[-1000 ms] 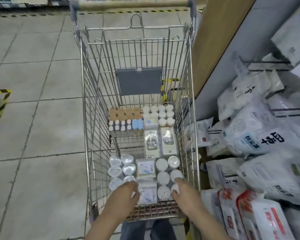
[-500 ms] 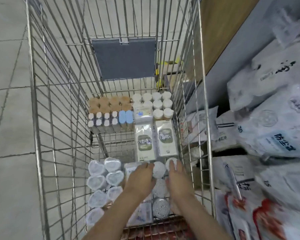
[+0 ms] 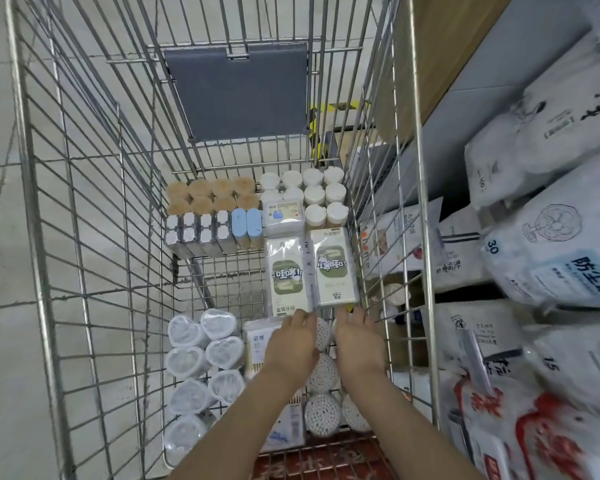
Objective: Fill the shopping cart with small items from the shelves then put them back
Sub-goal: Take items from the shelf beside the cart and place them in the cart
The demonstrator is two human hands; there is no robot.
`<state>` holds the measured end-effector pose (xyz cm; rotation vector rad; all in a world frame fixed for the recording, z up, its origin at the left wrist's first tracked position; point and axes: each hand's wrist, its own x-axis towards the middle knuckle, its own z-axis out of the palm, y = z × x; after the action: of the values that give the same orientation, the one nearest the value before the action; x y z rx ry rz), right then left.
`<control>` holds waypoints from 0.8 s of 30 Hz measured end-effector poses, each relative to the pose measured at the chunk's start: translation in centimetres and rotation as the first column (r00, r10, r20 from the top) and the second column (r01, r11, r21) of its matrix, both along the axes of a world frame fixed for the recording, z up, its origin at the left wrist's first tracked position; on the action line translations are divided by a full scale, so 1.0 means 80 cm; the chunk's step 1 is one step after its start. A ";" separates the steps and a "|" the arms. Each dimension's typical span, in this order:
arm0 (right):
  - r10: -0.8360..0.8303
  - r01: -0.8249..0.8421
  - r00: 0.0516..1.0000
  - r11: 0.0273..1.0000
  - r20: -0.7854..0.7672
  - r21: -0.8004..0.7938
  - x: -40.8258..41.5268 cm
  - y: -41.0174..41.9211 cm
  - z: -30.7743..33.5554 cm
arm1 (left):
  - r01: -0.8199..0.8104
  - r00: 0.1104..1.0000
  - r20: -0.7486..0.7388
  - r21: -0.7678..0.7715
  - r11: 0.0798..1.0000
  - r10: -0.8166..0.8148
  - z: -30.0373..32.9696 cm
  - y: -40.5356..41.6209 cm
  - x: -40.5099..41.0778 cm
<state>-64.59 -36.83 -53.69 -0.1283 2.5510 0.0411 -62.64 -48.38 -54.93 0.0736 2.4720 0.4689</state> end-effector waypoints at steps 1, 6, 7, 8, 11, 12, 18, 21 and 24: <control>-0.012 0.012 1.000 1.000 -0.009 0.004 0.000 -0.001 0.006 | 0.002 1.000 0.004 -0.003 1.000 -0.002 0.000 0.000 0.000; -0.076 0.071 0.989 0.997 -0.125 -0.045 0.009 -0.009 0.058 | 0.009 1.000 -0.020 -0.035 0.999 -0.009 0.000 0.001 -0.005; -0.087 0.076 0.983 0.994 -0.160 -0.073 0.012 -0.007 0.072 | 0.013 1.000 -0.025 -0.057 0.998 -0.014 -0.001 0.003 -0.007; -0.091 0.073 0.977 0.993 -0.192 -0.098 0.016 -0.005 0.083 | 0.022 0.999 -0.029 -0.083 0.996 -0.024 -0.002 0.005 -0.008; -0.112 0.070 0.969 0.979 -0.218 -0.191 0.025 0.002 0.121 | 0.051 0.998 -0.025 -0.150 0.987 -0.055 -0.002 0.013 -0.011; -0.127 0.084 0.969 0.977 -0.214 -0.198 0.027 0.005 0.130 | 0.058 0.998 -0.023 -0.158 0.986 -0.063 -0.001 0.014 -0.013; -0.144 0.099 0.977 0.961 -0.160 -0.259 0.035 0.009 0.162 | 0.092 0.993 -0.060 -0.179 0.980 -0.104 0.005 0.012 -0.018; -0.180 0.134 0.974 0.949 -0.141 -0.285 0.033 0.010 0.170 | 0.107 0.993 -0.042 -0.143 0.984 -0.114 0.003 0.011 -0.020; -0.196 0.147 0.970 0.944 -0.145 -0.296 0.034 0.011 0.168 | 0.083 0.995 -0.033 -0.158 0.984 -0.089 0.000 0.015 -0.026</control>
<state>-61.88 -35.94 -40.26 -0.0109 2.7183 -0.3998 -64.72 -47.15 -54.91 0.1267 2.5238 0.2378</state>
